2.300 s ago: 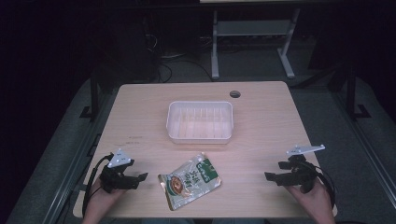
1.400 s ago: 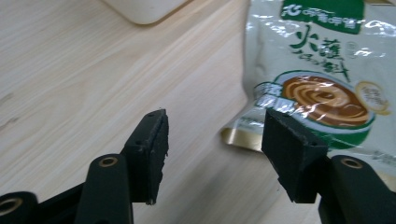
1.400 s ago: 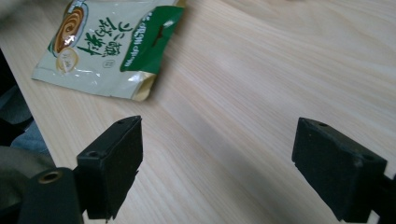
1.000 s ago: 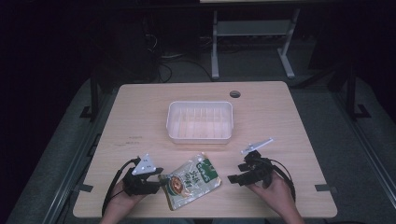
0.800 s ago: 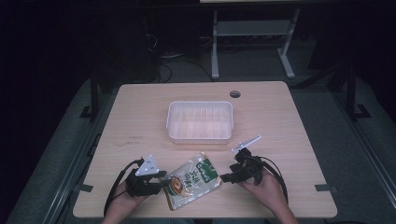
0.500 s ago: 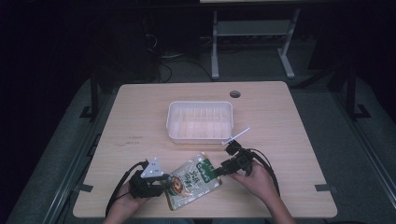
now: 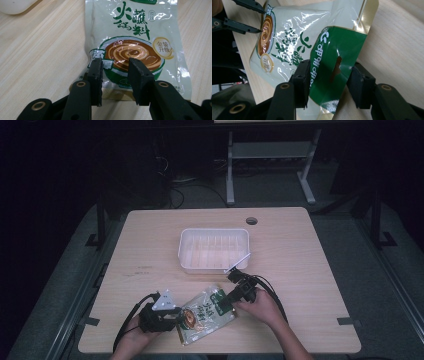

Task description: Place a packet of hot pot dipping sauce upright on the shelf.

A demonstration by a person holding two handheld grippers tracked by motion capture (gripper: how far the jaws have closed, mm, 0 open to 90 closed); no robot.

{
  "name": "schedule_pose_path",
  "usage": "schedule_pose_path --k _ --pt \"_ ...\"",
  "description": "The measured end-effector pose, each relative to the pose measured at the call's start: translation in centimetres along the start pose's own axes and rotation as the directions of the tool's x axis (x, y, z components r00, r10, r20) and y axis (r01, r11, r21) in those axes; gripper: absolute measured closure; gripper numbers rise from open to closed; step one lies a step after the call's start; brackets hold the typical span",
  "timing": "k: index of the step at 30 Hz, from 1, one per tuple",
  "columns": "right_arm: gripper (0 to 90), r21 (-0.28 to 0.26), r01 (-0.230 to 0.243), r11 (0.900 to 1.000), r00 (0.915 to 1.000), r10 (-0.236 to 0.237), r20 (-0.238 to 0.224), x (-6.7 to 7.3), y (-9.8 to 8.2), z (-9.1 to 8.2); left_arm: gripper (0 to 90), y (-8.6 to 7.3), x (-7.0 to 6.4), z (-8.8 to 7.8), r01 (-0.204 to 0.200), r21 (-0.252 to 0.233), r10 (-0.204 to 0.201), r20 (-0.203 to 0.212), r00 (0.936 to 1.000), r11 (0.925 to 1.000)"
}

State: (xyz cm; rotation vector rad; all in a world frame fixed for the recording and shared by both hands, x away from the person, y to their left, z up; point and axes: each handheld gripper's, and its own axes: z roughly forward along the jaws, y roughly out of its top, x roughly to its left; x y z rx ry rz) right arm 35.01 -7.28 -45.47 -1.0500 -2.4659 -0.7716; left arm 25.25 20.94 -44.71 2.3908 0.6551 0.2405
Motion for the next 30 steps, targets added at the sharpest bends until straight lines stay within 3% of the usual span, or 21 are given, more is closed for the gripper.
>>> schedule_pose_path --k 4,6,7,9,10,15,16,18,25,30 --pt "57.2 -0.007 -0.014 1.000 0.9993 0.014 -0.033 -0.2 0.1 0.0 64.2 0.0 0.0 0.0 -0.001 0.003 0.001 0.000 1.0000 1.0000" --pt "61.1 -0.004 -0.035 0.999 0.9959 0.034 -0.084 -0.4 0.3 -0.2 64.3 0.0 0.0 0.1 -0.002 0.003 0.002 -0.003 1.0000 1.0000" --pt "61.1 -0.004 -0.035 0.999 0.9959 0.034 -0.084 -0.4 0.3 -0.2 64.3 0.0 0.0 0.1 -0.002 0.003 0.002 -0.003 1.0000 1.0000" --pt "63.8 0.012 -0.024 1.000 0.9951 0.025 -0.095 -0.1 0.7 -0.1 64.3 0.0 0.0 0.1 -0.002 0.004 0.002 -0.004 1.0000 1.0000" --pt "64.5 0.034 -0.048 0.998 0.9934 0.051 -0.103 0.1 1.0 0.1 64.3 0.0 0.0 0.1 -0.001 0.004 0.001 -0.004 1.0000 1.0000" --pt "78.2 0.086 -0.053 0.995 0.9932 0.061 -0.099 0.8 2.1 0.6 63.1 0.0 0.0 0.1 -0.003 0.007 0.003 -0.008 1.0000 1.0000" --pt "84.2 0.084 -0.051 0.995 0.9921 0.061 -0.110 0.9 2.3 0.7 61.5 0.0 0.1 0.0 -0.006 0.013 0.006 -0.014 0.9999 0.9999" --pt "87.3 0.076 -0.054 0.996 0.9905 0.063 -0.122 1.1 2.5 0.5 60.4 0.0 0.1 -0.1 -0.005 0.012 0.005 -0.020 0.9998 0.9999" --pt "89.4 0.070 -0.064 0.996 0.9902 0.072 -0.120 2.1 2.8 -0.1 57.4 -0.2 0.5 -0.7 0.016 -0.019 -0.016 -0.036 0.9992 0.9997" --pt "89.4 0.044 -0.060 0.997 0.9918 0.065 -0.110 3.1 3.0 -1.6 51.7 -0.6 0.8 -1.2 0.025 -0.024 -0.027 -0.068 0.9973 0.9994"
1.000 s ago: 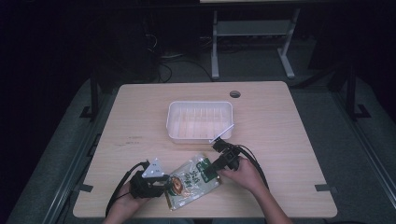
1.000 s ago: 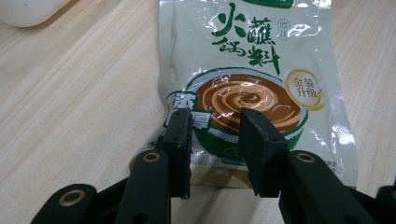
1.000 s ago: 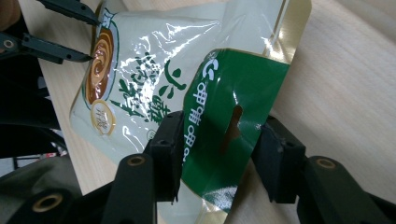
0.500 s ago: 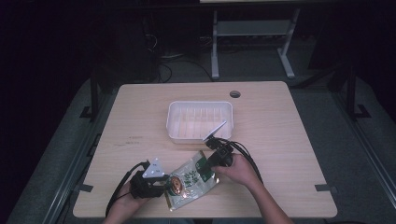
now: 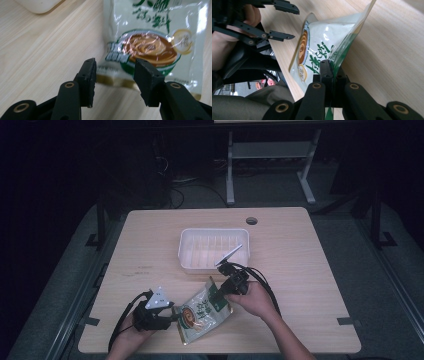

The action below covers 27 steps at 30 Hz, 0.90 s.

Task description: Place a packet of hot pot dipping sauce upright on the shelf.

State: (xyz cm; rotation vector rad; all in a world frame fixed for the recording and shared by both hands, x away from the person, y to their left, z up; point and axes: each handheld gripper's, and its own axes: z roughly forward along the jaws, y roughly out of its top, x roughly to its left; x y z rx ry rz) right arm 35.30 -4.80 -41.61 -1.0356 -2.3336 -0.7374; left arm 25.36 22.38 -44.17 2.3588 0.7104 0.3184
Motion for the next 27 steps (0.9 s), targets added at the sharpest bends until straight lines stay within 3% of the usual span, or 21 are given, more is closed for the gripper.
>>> schedule_pose_path --k 8,16,27 --pt "89.5 -0.042 0.003 0.999 0.9999 -0.003 0.015 1.8 0.2 -2.1 46.0 -0.7 0.8 -0.7 0.039 -0.013 -0.039 -0.034 0.9987 0.9992" --pt "89.5 -0.057 0.036 0.998 0.9987 -0.033 0.040 3.9 0.4 -3.8 45.5 -1.2 1.4 -1.1 0.055 -0.015 -0.056 -0.050 0.9972 0.9984" --pt "89.5 -0.060 0.045 0.997 0.9974 -0.041 0.059 6.5 1.1 -5.8 44.7 -1.4 1.7 -1.2 0.061 -0.013 -0.061 -0.062 0.9962 0.9981"
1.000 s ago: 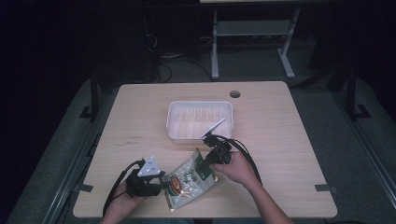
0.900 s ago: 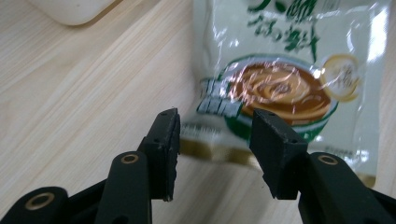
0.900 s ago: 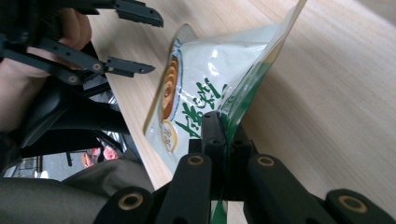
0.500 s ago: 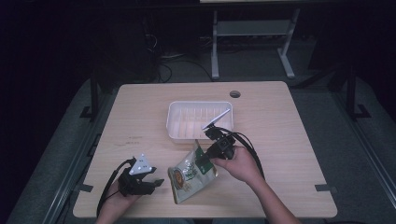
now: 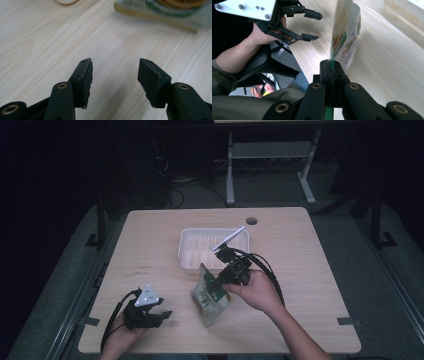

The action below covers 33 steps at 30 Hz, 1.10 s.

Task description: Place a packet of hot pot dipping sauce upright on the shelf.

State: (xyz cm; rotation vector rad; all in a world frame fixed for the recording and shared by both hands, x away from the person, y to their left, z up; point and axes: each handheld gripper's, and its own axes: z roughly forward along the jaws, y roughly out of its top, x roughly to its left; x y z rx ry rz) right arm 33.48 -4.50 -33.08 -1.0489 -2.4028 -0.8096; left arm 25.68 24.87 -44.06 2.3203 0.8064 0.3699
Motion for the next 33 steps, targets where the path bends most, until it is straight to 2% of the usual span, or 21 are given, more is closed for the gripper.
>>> schedule_pose_path --k 3,7,14,21,27,33 --pt "89.6 0.003 0.010 1.000 0.9999 -0.010 0.012 0.5 0.3 -0.5 44.4 -0.1 0.1 -0.1 0.004 0.002 -0.004 -0.003 1.0000 1.0000" --pt "89.6 -0.011 -0.011 1.000 0.9998 0.011 0.015 1.1 0.5 -1.9 43.8 -0.2 0.3 -0.1 0.009 0.001 -0.009 -0.006 0.9999 1.0000" --pt "89.6 -0.025 -0.016 1.000 0.9998 0.016 0.015 1.7 0.8 -3.2 40.4 -0.3 0.5 -0.2 0.021 -0.001 -0.021 -0.014 0.9997 0.9998" --pt "89.6 -0.045 -0.021 0.999 0.9990 0.022 0.040 2.4 1.6 -4.6 37.1 -0.4 0.9 -0.3 0.036 -0.001 -0.036 -0.033 0.9988 0.9994" --pt "89.6 -0.081 -0.040 0.996 0.9984 0.043 0.037 2.7 3.0 -6.1 36.2 -0.5 1.0 -0.3 0.040 0.000 -0.040 -0.037 0.9985 0.9992" --pt "89.6 -0.118 -0.066 0.991 0.9948 0.074 0.070 2.6 5.2 -7.5 36.2 -0.6 1.2 -0.4 0.042 -0.003 -0.042 -0.040 0.9983 0.9991"
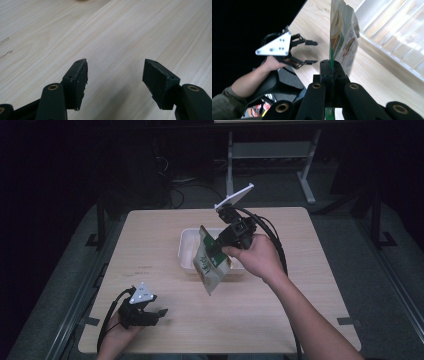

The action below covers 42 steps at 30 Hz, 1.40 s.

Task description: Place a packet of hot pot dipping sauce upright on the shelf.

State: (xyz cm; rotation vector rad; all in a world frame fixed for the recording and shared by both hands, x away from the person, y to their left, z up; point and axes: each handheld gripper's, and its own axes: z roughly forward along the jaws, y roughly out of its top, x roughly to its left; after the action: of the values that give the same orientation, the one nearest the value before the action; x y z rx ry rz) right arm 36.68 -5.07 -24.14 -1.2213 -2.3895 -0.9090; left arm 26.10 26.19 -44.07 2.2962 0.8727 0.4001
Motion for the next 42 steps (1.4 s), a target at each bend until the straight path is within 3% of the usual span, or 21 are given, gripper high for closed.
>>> schedule_pose_path --k 10,28,42 --pt "89.5 -0.030 -0.048 0.998 0.9977 0.049 0.046 -0.9 2.3 -0.3 36.2 0.0 0.1 -0.1 0.003 -0.003 -0.003 0.000 1.0000 1.0000" --pt "89.5 -0.075 -0.115 0.991 0.9892 0.121 0.082 -2.5 6.6 1.8 35.1 -0.2 0.5 -0.2 0.011 -0.010 -0.011 -0.011 0.9999 0.9999" --pt "89.3 -0.102 -0.159 0.982 0.9810 0.169 0.095 -3.8 7.9 3.0 34.8 -0.3 0.6 -0.3 0.008 -0.007 -0.009 -0.011 0.9999 0.9999"
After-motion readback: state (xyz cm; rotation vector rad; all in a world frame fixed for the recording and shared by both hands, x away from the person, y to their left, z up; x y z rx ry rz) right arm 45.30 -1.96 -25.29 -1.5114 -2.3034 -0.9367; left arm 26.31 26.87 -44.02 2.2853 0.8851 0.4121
